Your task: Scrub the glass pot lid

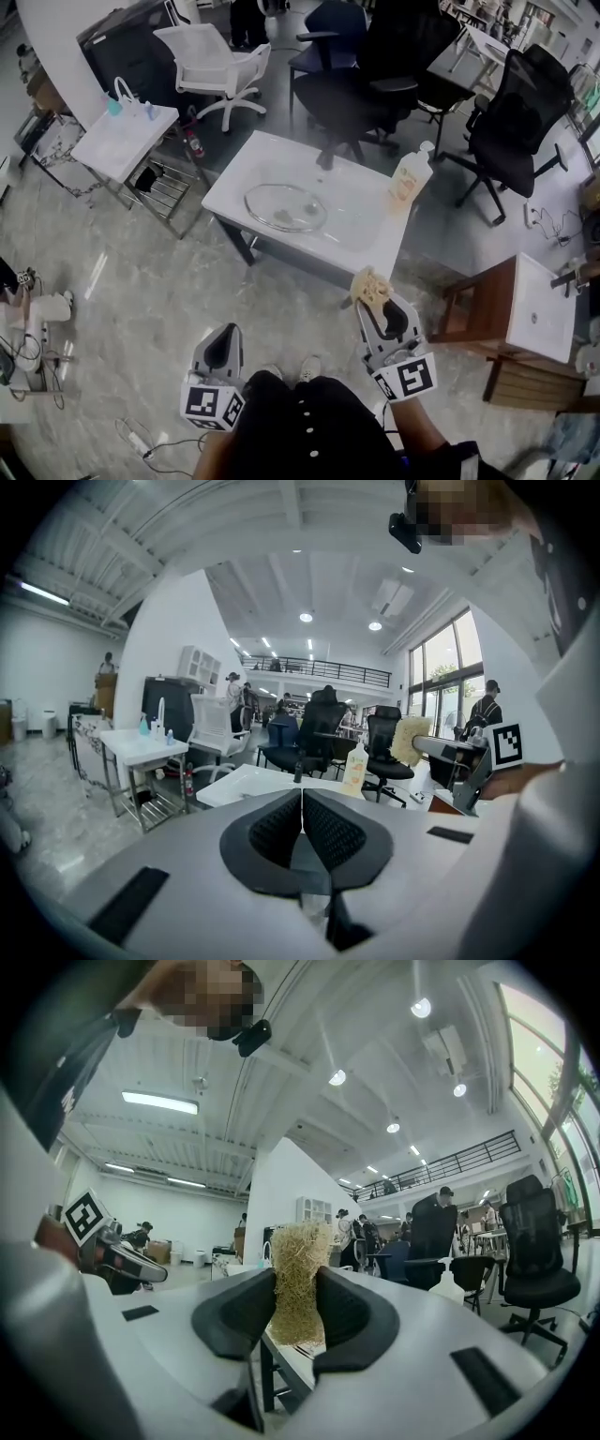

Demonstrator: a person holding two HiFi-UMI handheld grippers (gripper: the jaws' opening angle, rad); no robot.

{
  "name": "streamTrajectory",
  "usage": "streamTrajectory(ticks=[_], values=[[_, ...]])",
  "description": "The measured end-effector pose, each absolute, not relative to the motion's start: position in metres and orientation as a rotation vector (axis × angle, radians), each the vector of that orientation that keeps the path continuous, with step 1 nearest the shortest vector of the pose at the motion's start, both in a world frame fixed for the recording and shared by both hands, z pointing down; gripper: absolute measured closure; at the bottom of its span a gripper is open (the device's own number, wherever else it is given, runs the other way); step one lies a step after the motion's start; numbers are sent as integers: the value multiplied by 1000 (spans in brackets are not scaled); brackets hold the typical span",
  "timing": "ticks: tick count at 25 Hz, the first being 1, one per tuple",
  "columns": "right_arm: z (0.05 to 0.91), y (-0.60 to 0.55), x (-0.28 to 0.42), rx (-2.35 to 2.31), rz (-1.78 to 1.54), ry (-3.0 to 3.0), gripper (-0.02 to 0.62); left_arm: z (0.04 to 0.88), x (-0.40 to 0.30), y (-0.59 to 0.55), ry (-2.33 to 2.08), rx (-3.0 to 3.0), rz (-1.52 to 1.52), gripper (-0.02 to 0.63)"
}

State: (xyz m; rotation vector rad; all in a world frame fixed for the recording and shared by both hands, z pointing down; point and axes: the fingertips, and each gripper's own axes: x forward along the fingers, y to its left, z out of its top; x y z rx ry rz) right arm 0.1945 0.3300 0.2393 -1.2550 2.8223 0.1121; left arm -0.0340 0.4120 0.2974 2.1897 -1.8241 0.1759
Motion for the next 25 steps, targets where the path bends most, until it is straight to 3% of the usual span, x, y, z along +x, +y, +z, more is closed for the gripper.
streamTrajectory(ticks=[9, 25], values=[[242, 284, 187, -1249, 123, 2820, 453, 306, -32, 369, -1786, 2219, 176, 578], [229, 140, 124, -1333, 159, 2810, 453, 303, -95, 205, -1695, 2270, 139, 578]])
